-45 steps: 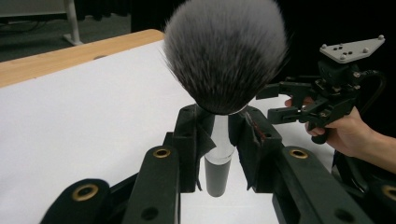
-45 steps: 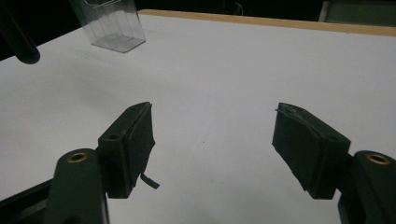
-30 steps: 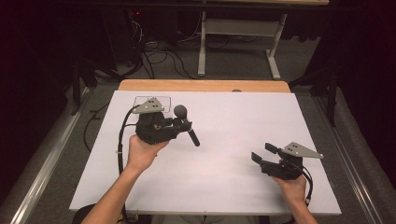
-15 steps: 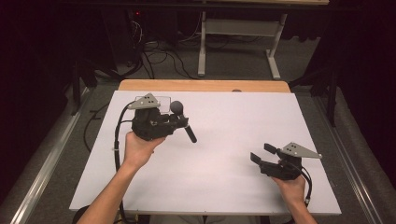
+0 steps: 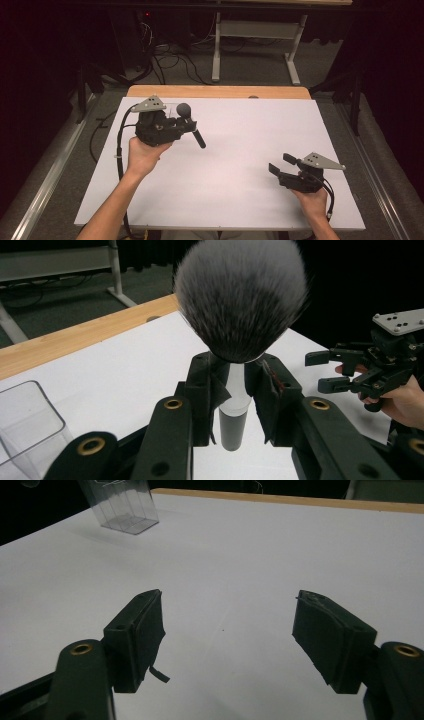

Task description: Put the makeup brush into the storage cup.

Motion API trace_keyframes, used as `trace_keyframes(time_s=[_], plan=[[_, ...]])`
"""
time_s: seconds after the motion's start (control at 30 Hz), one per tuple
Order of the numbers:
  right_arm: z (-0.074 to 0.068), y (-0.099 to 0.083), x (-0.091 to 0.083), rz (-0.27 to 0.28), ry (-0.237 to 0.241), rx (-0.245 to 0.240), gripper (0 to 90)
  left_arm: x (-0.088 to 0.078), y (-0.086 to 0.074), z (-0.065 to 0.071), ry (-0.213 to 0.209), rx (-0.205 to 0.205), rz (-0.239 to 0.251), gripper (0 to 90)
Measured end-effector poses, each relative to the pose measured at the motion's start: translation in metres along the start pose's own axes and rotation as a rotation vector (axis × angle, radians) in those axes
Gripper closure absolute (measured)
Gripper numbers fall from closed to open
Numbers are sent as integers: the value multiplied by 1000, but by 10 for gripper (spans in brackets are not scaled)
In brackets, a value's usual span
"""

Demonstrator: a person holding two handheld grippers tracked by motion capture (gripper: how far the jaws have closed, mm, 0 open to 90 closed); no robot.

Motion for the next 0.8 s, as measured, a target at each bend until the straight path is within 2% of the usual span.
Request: trace_keyframes(time_s=[0.4,0.8], plan=[[0,0,0,-2,0,4,300,-9,12,-13,46,4,-4,700],[1,0,0,1,-1,5,300,-14,19,-23,73,-2,-5,699]])
Point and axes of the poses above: each handheld gripper's, and its own axes: x roughly forward along the jaws, y roughly out of its top, z roughly to its right, the point moved 8 cm from there along x, roughly forward along the jaws, and after that the axes turned 2 degrees about x, right-handed, at the moved point
